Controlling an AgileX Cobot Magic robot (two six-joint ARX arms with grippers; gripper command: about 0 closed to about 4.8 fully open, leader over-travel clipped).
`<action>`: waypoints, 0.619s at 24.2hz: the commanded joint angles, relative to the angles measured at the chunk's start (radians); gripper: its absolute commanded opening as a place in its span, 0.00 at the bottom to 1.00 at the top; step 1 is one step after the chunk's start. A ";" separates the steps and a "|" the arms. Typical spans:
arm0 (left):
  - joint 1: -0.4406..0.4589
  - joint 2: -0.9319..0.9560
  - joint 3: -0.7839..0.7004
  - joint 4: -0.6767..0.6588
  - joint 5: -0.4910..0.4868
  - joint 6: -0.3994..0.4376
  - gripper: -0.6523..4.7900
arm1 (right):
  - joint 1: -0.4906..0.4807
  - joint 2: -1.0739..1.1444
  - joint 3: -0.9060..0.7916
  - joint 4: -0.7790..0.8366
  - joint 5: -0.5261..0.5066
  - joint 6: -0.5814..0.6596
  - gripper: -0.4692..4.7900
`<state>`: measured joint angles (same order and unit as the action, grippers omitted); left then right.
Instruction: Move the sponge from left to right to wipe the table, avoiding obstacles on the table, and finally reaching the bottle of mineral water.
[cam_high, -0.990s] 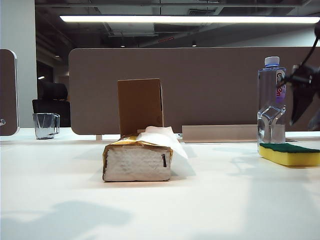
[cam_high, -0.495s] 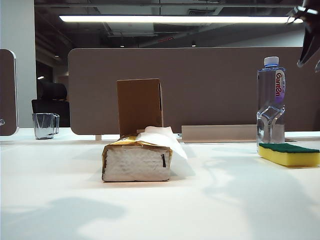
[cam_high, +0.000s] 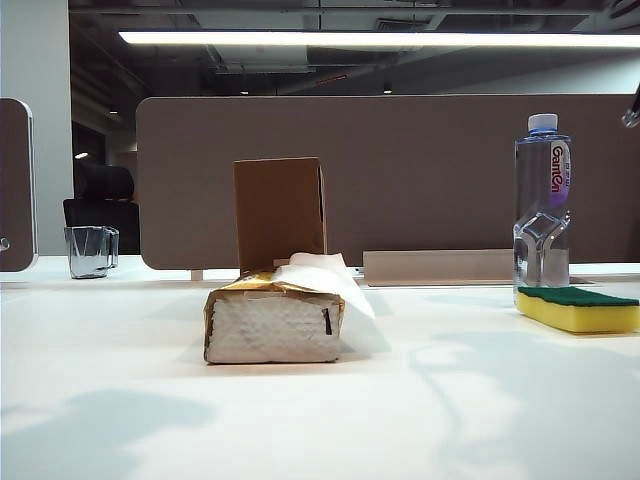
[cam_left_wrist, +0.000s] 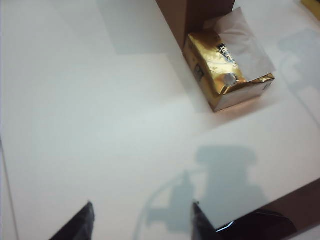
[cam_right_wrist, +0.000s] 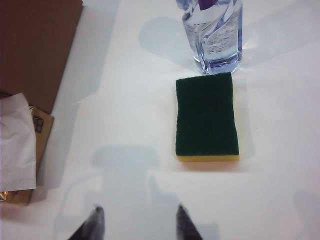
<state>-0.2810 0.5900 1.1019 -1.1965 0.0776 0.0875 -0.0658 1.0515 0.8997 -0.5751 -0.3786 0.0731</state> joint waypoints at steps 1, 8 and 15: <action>0.001 -0.011 -0.010 0.040 -0.038 0.012 0.57 | 0.001 -0.102 -0.074 0.073 -0.005 -0.007 0.42; 0.002 -0.047 -0.077 0.087 -0.095 0.018 0.56 | 0.001 -0.253 -0.172 0.069 -0.006 -0.018 0.42; 0.003 -0.124 -0.081 0.114 -0.223 0.039 0.56 | 0.001 -0.358 -0.196 0.044 -0.006 -0.024 0.41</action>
<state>-0.2790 0.4789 1.0218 -1.1027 -0.1158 0.1177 -0.0654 0.7101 0.7097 -0.5365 -0.3798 0.0559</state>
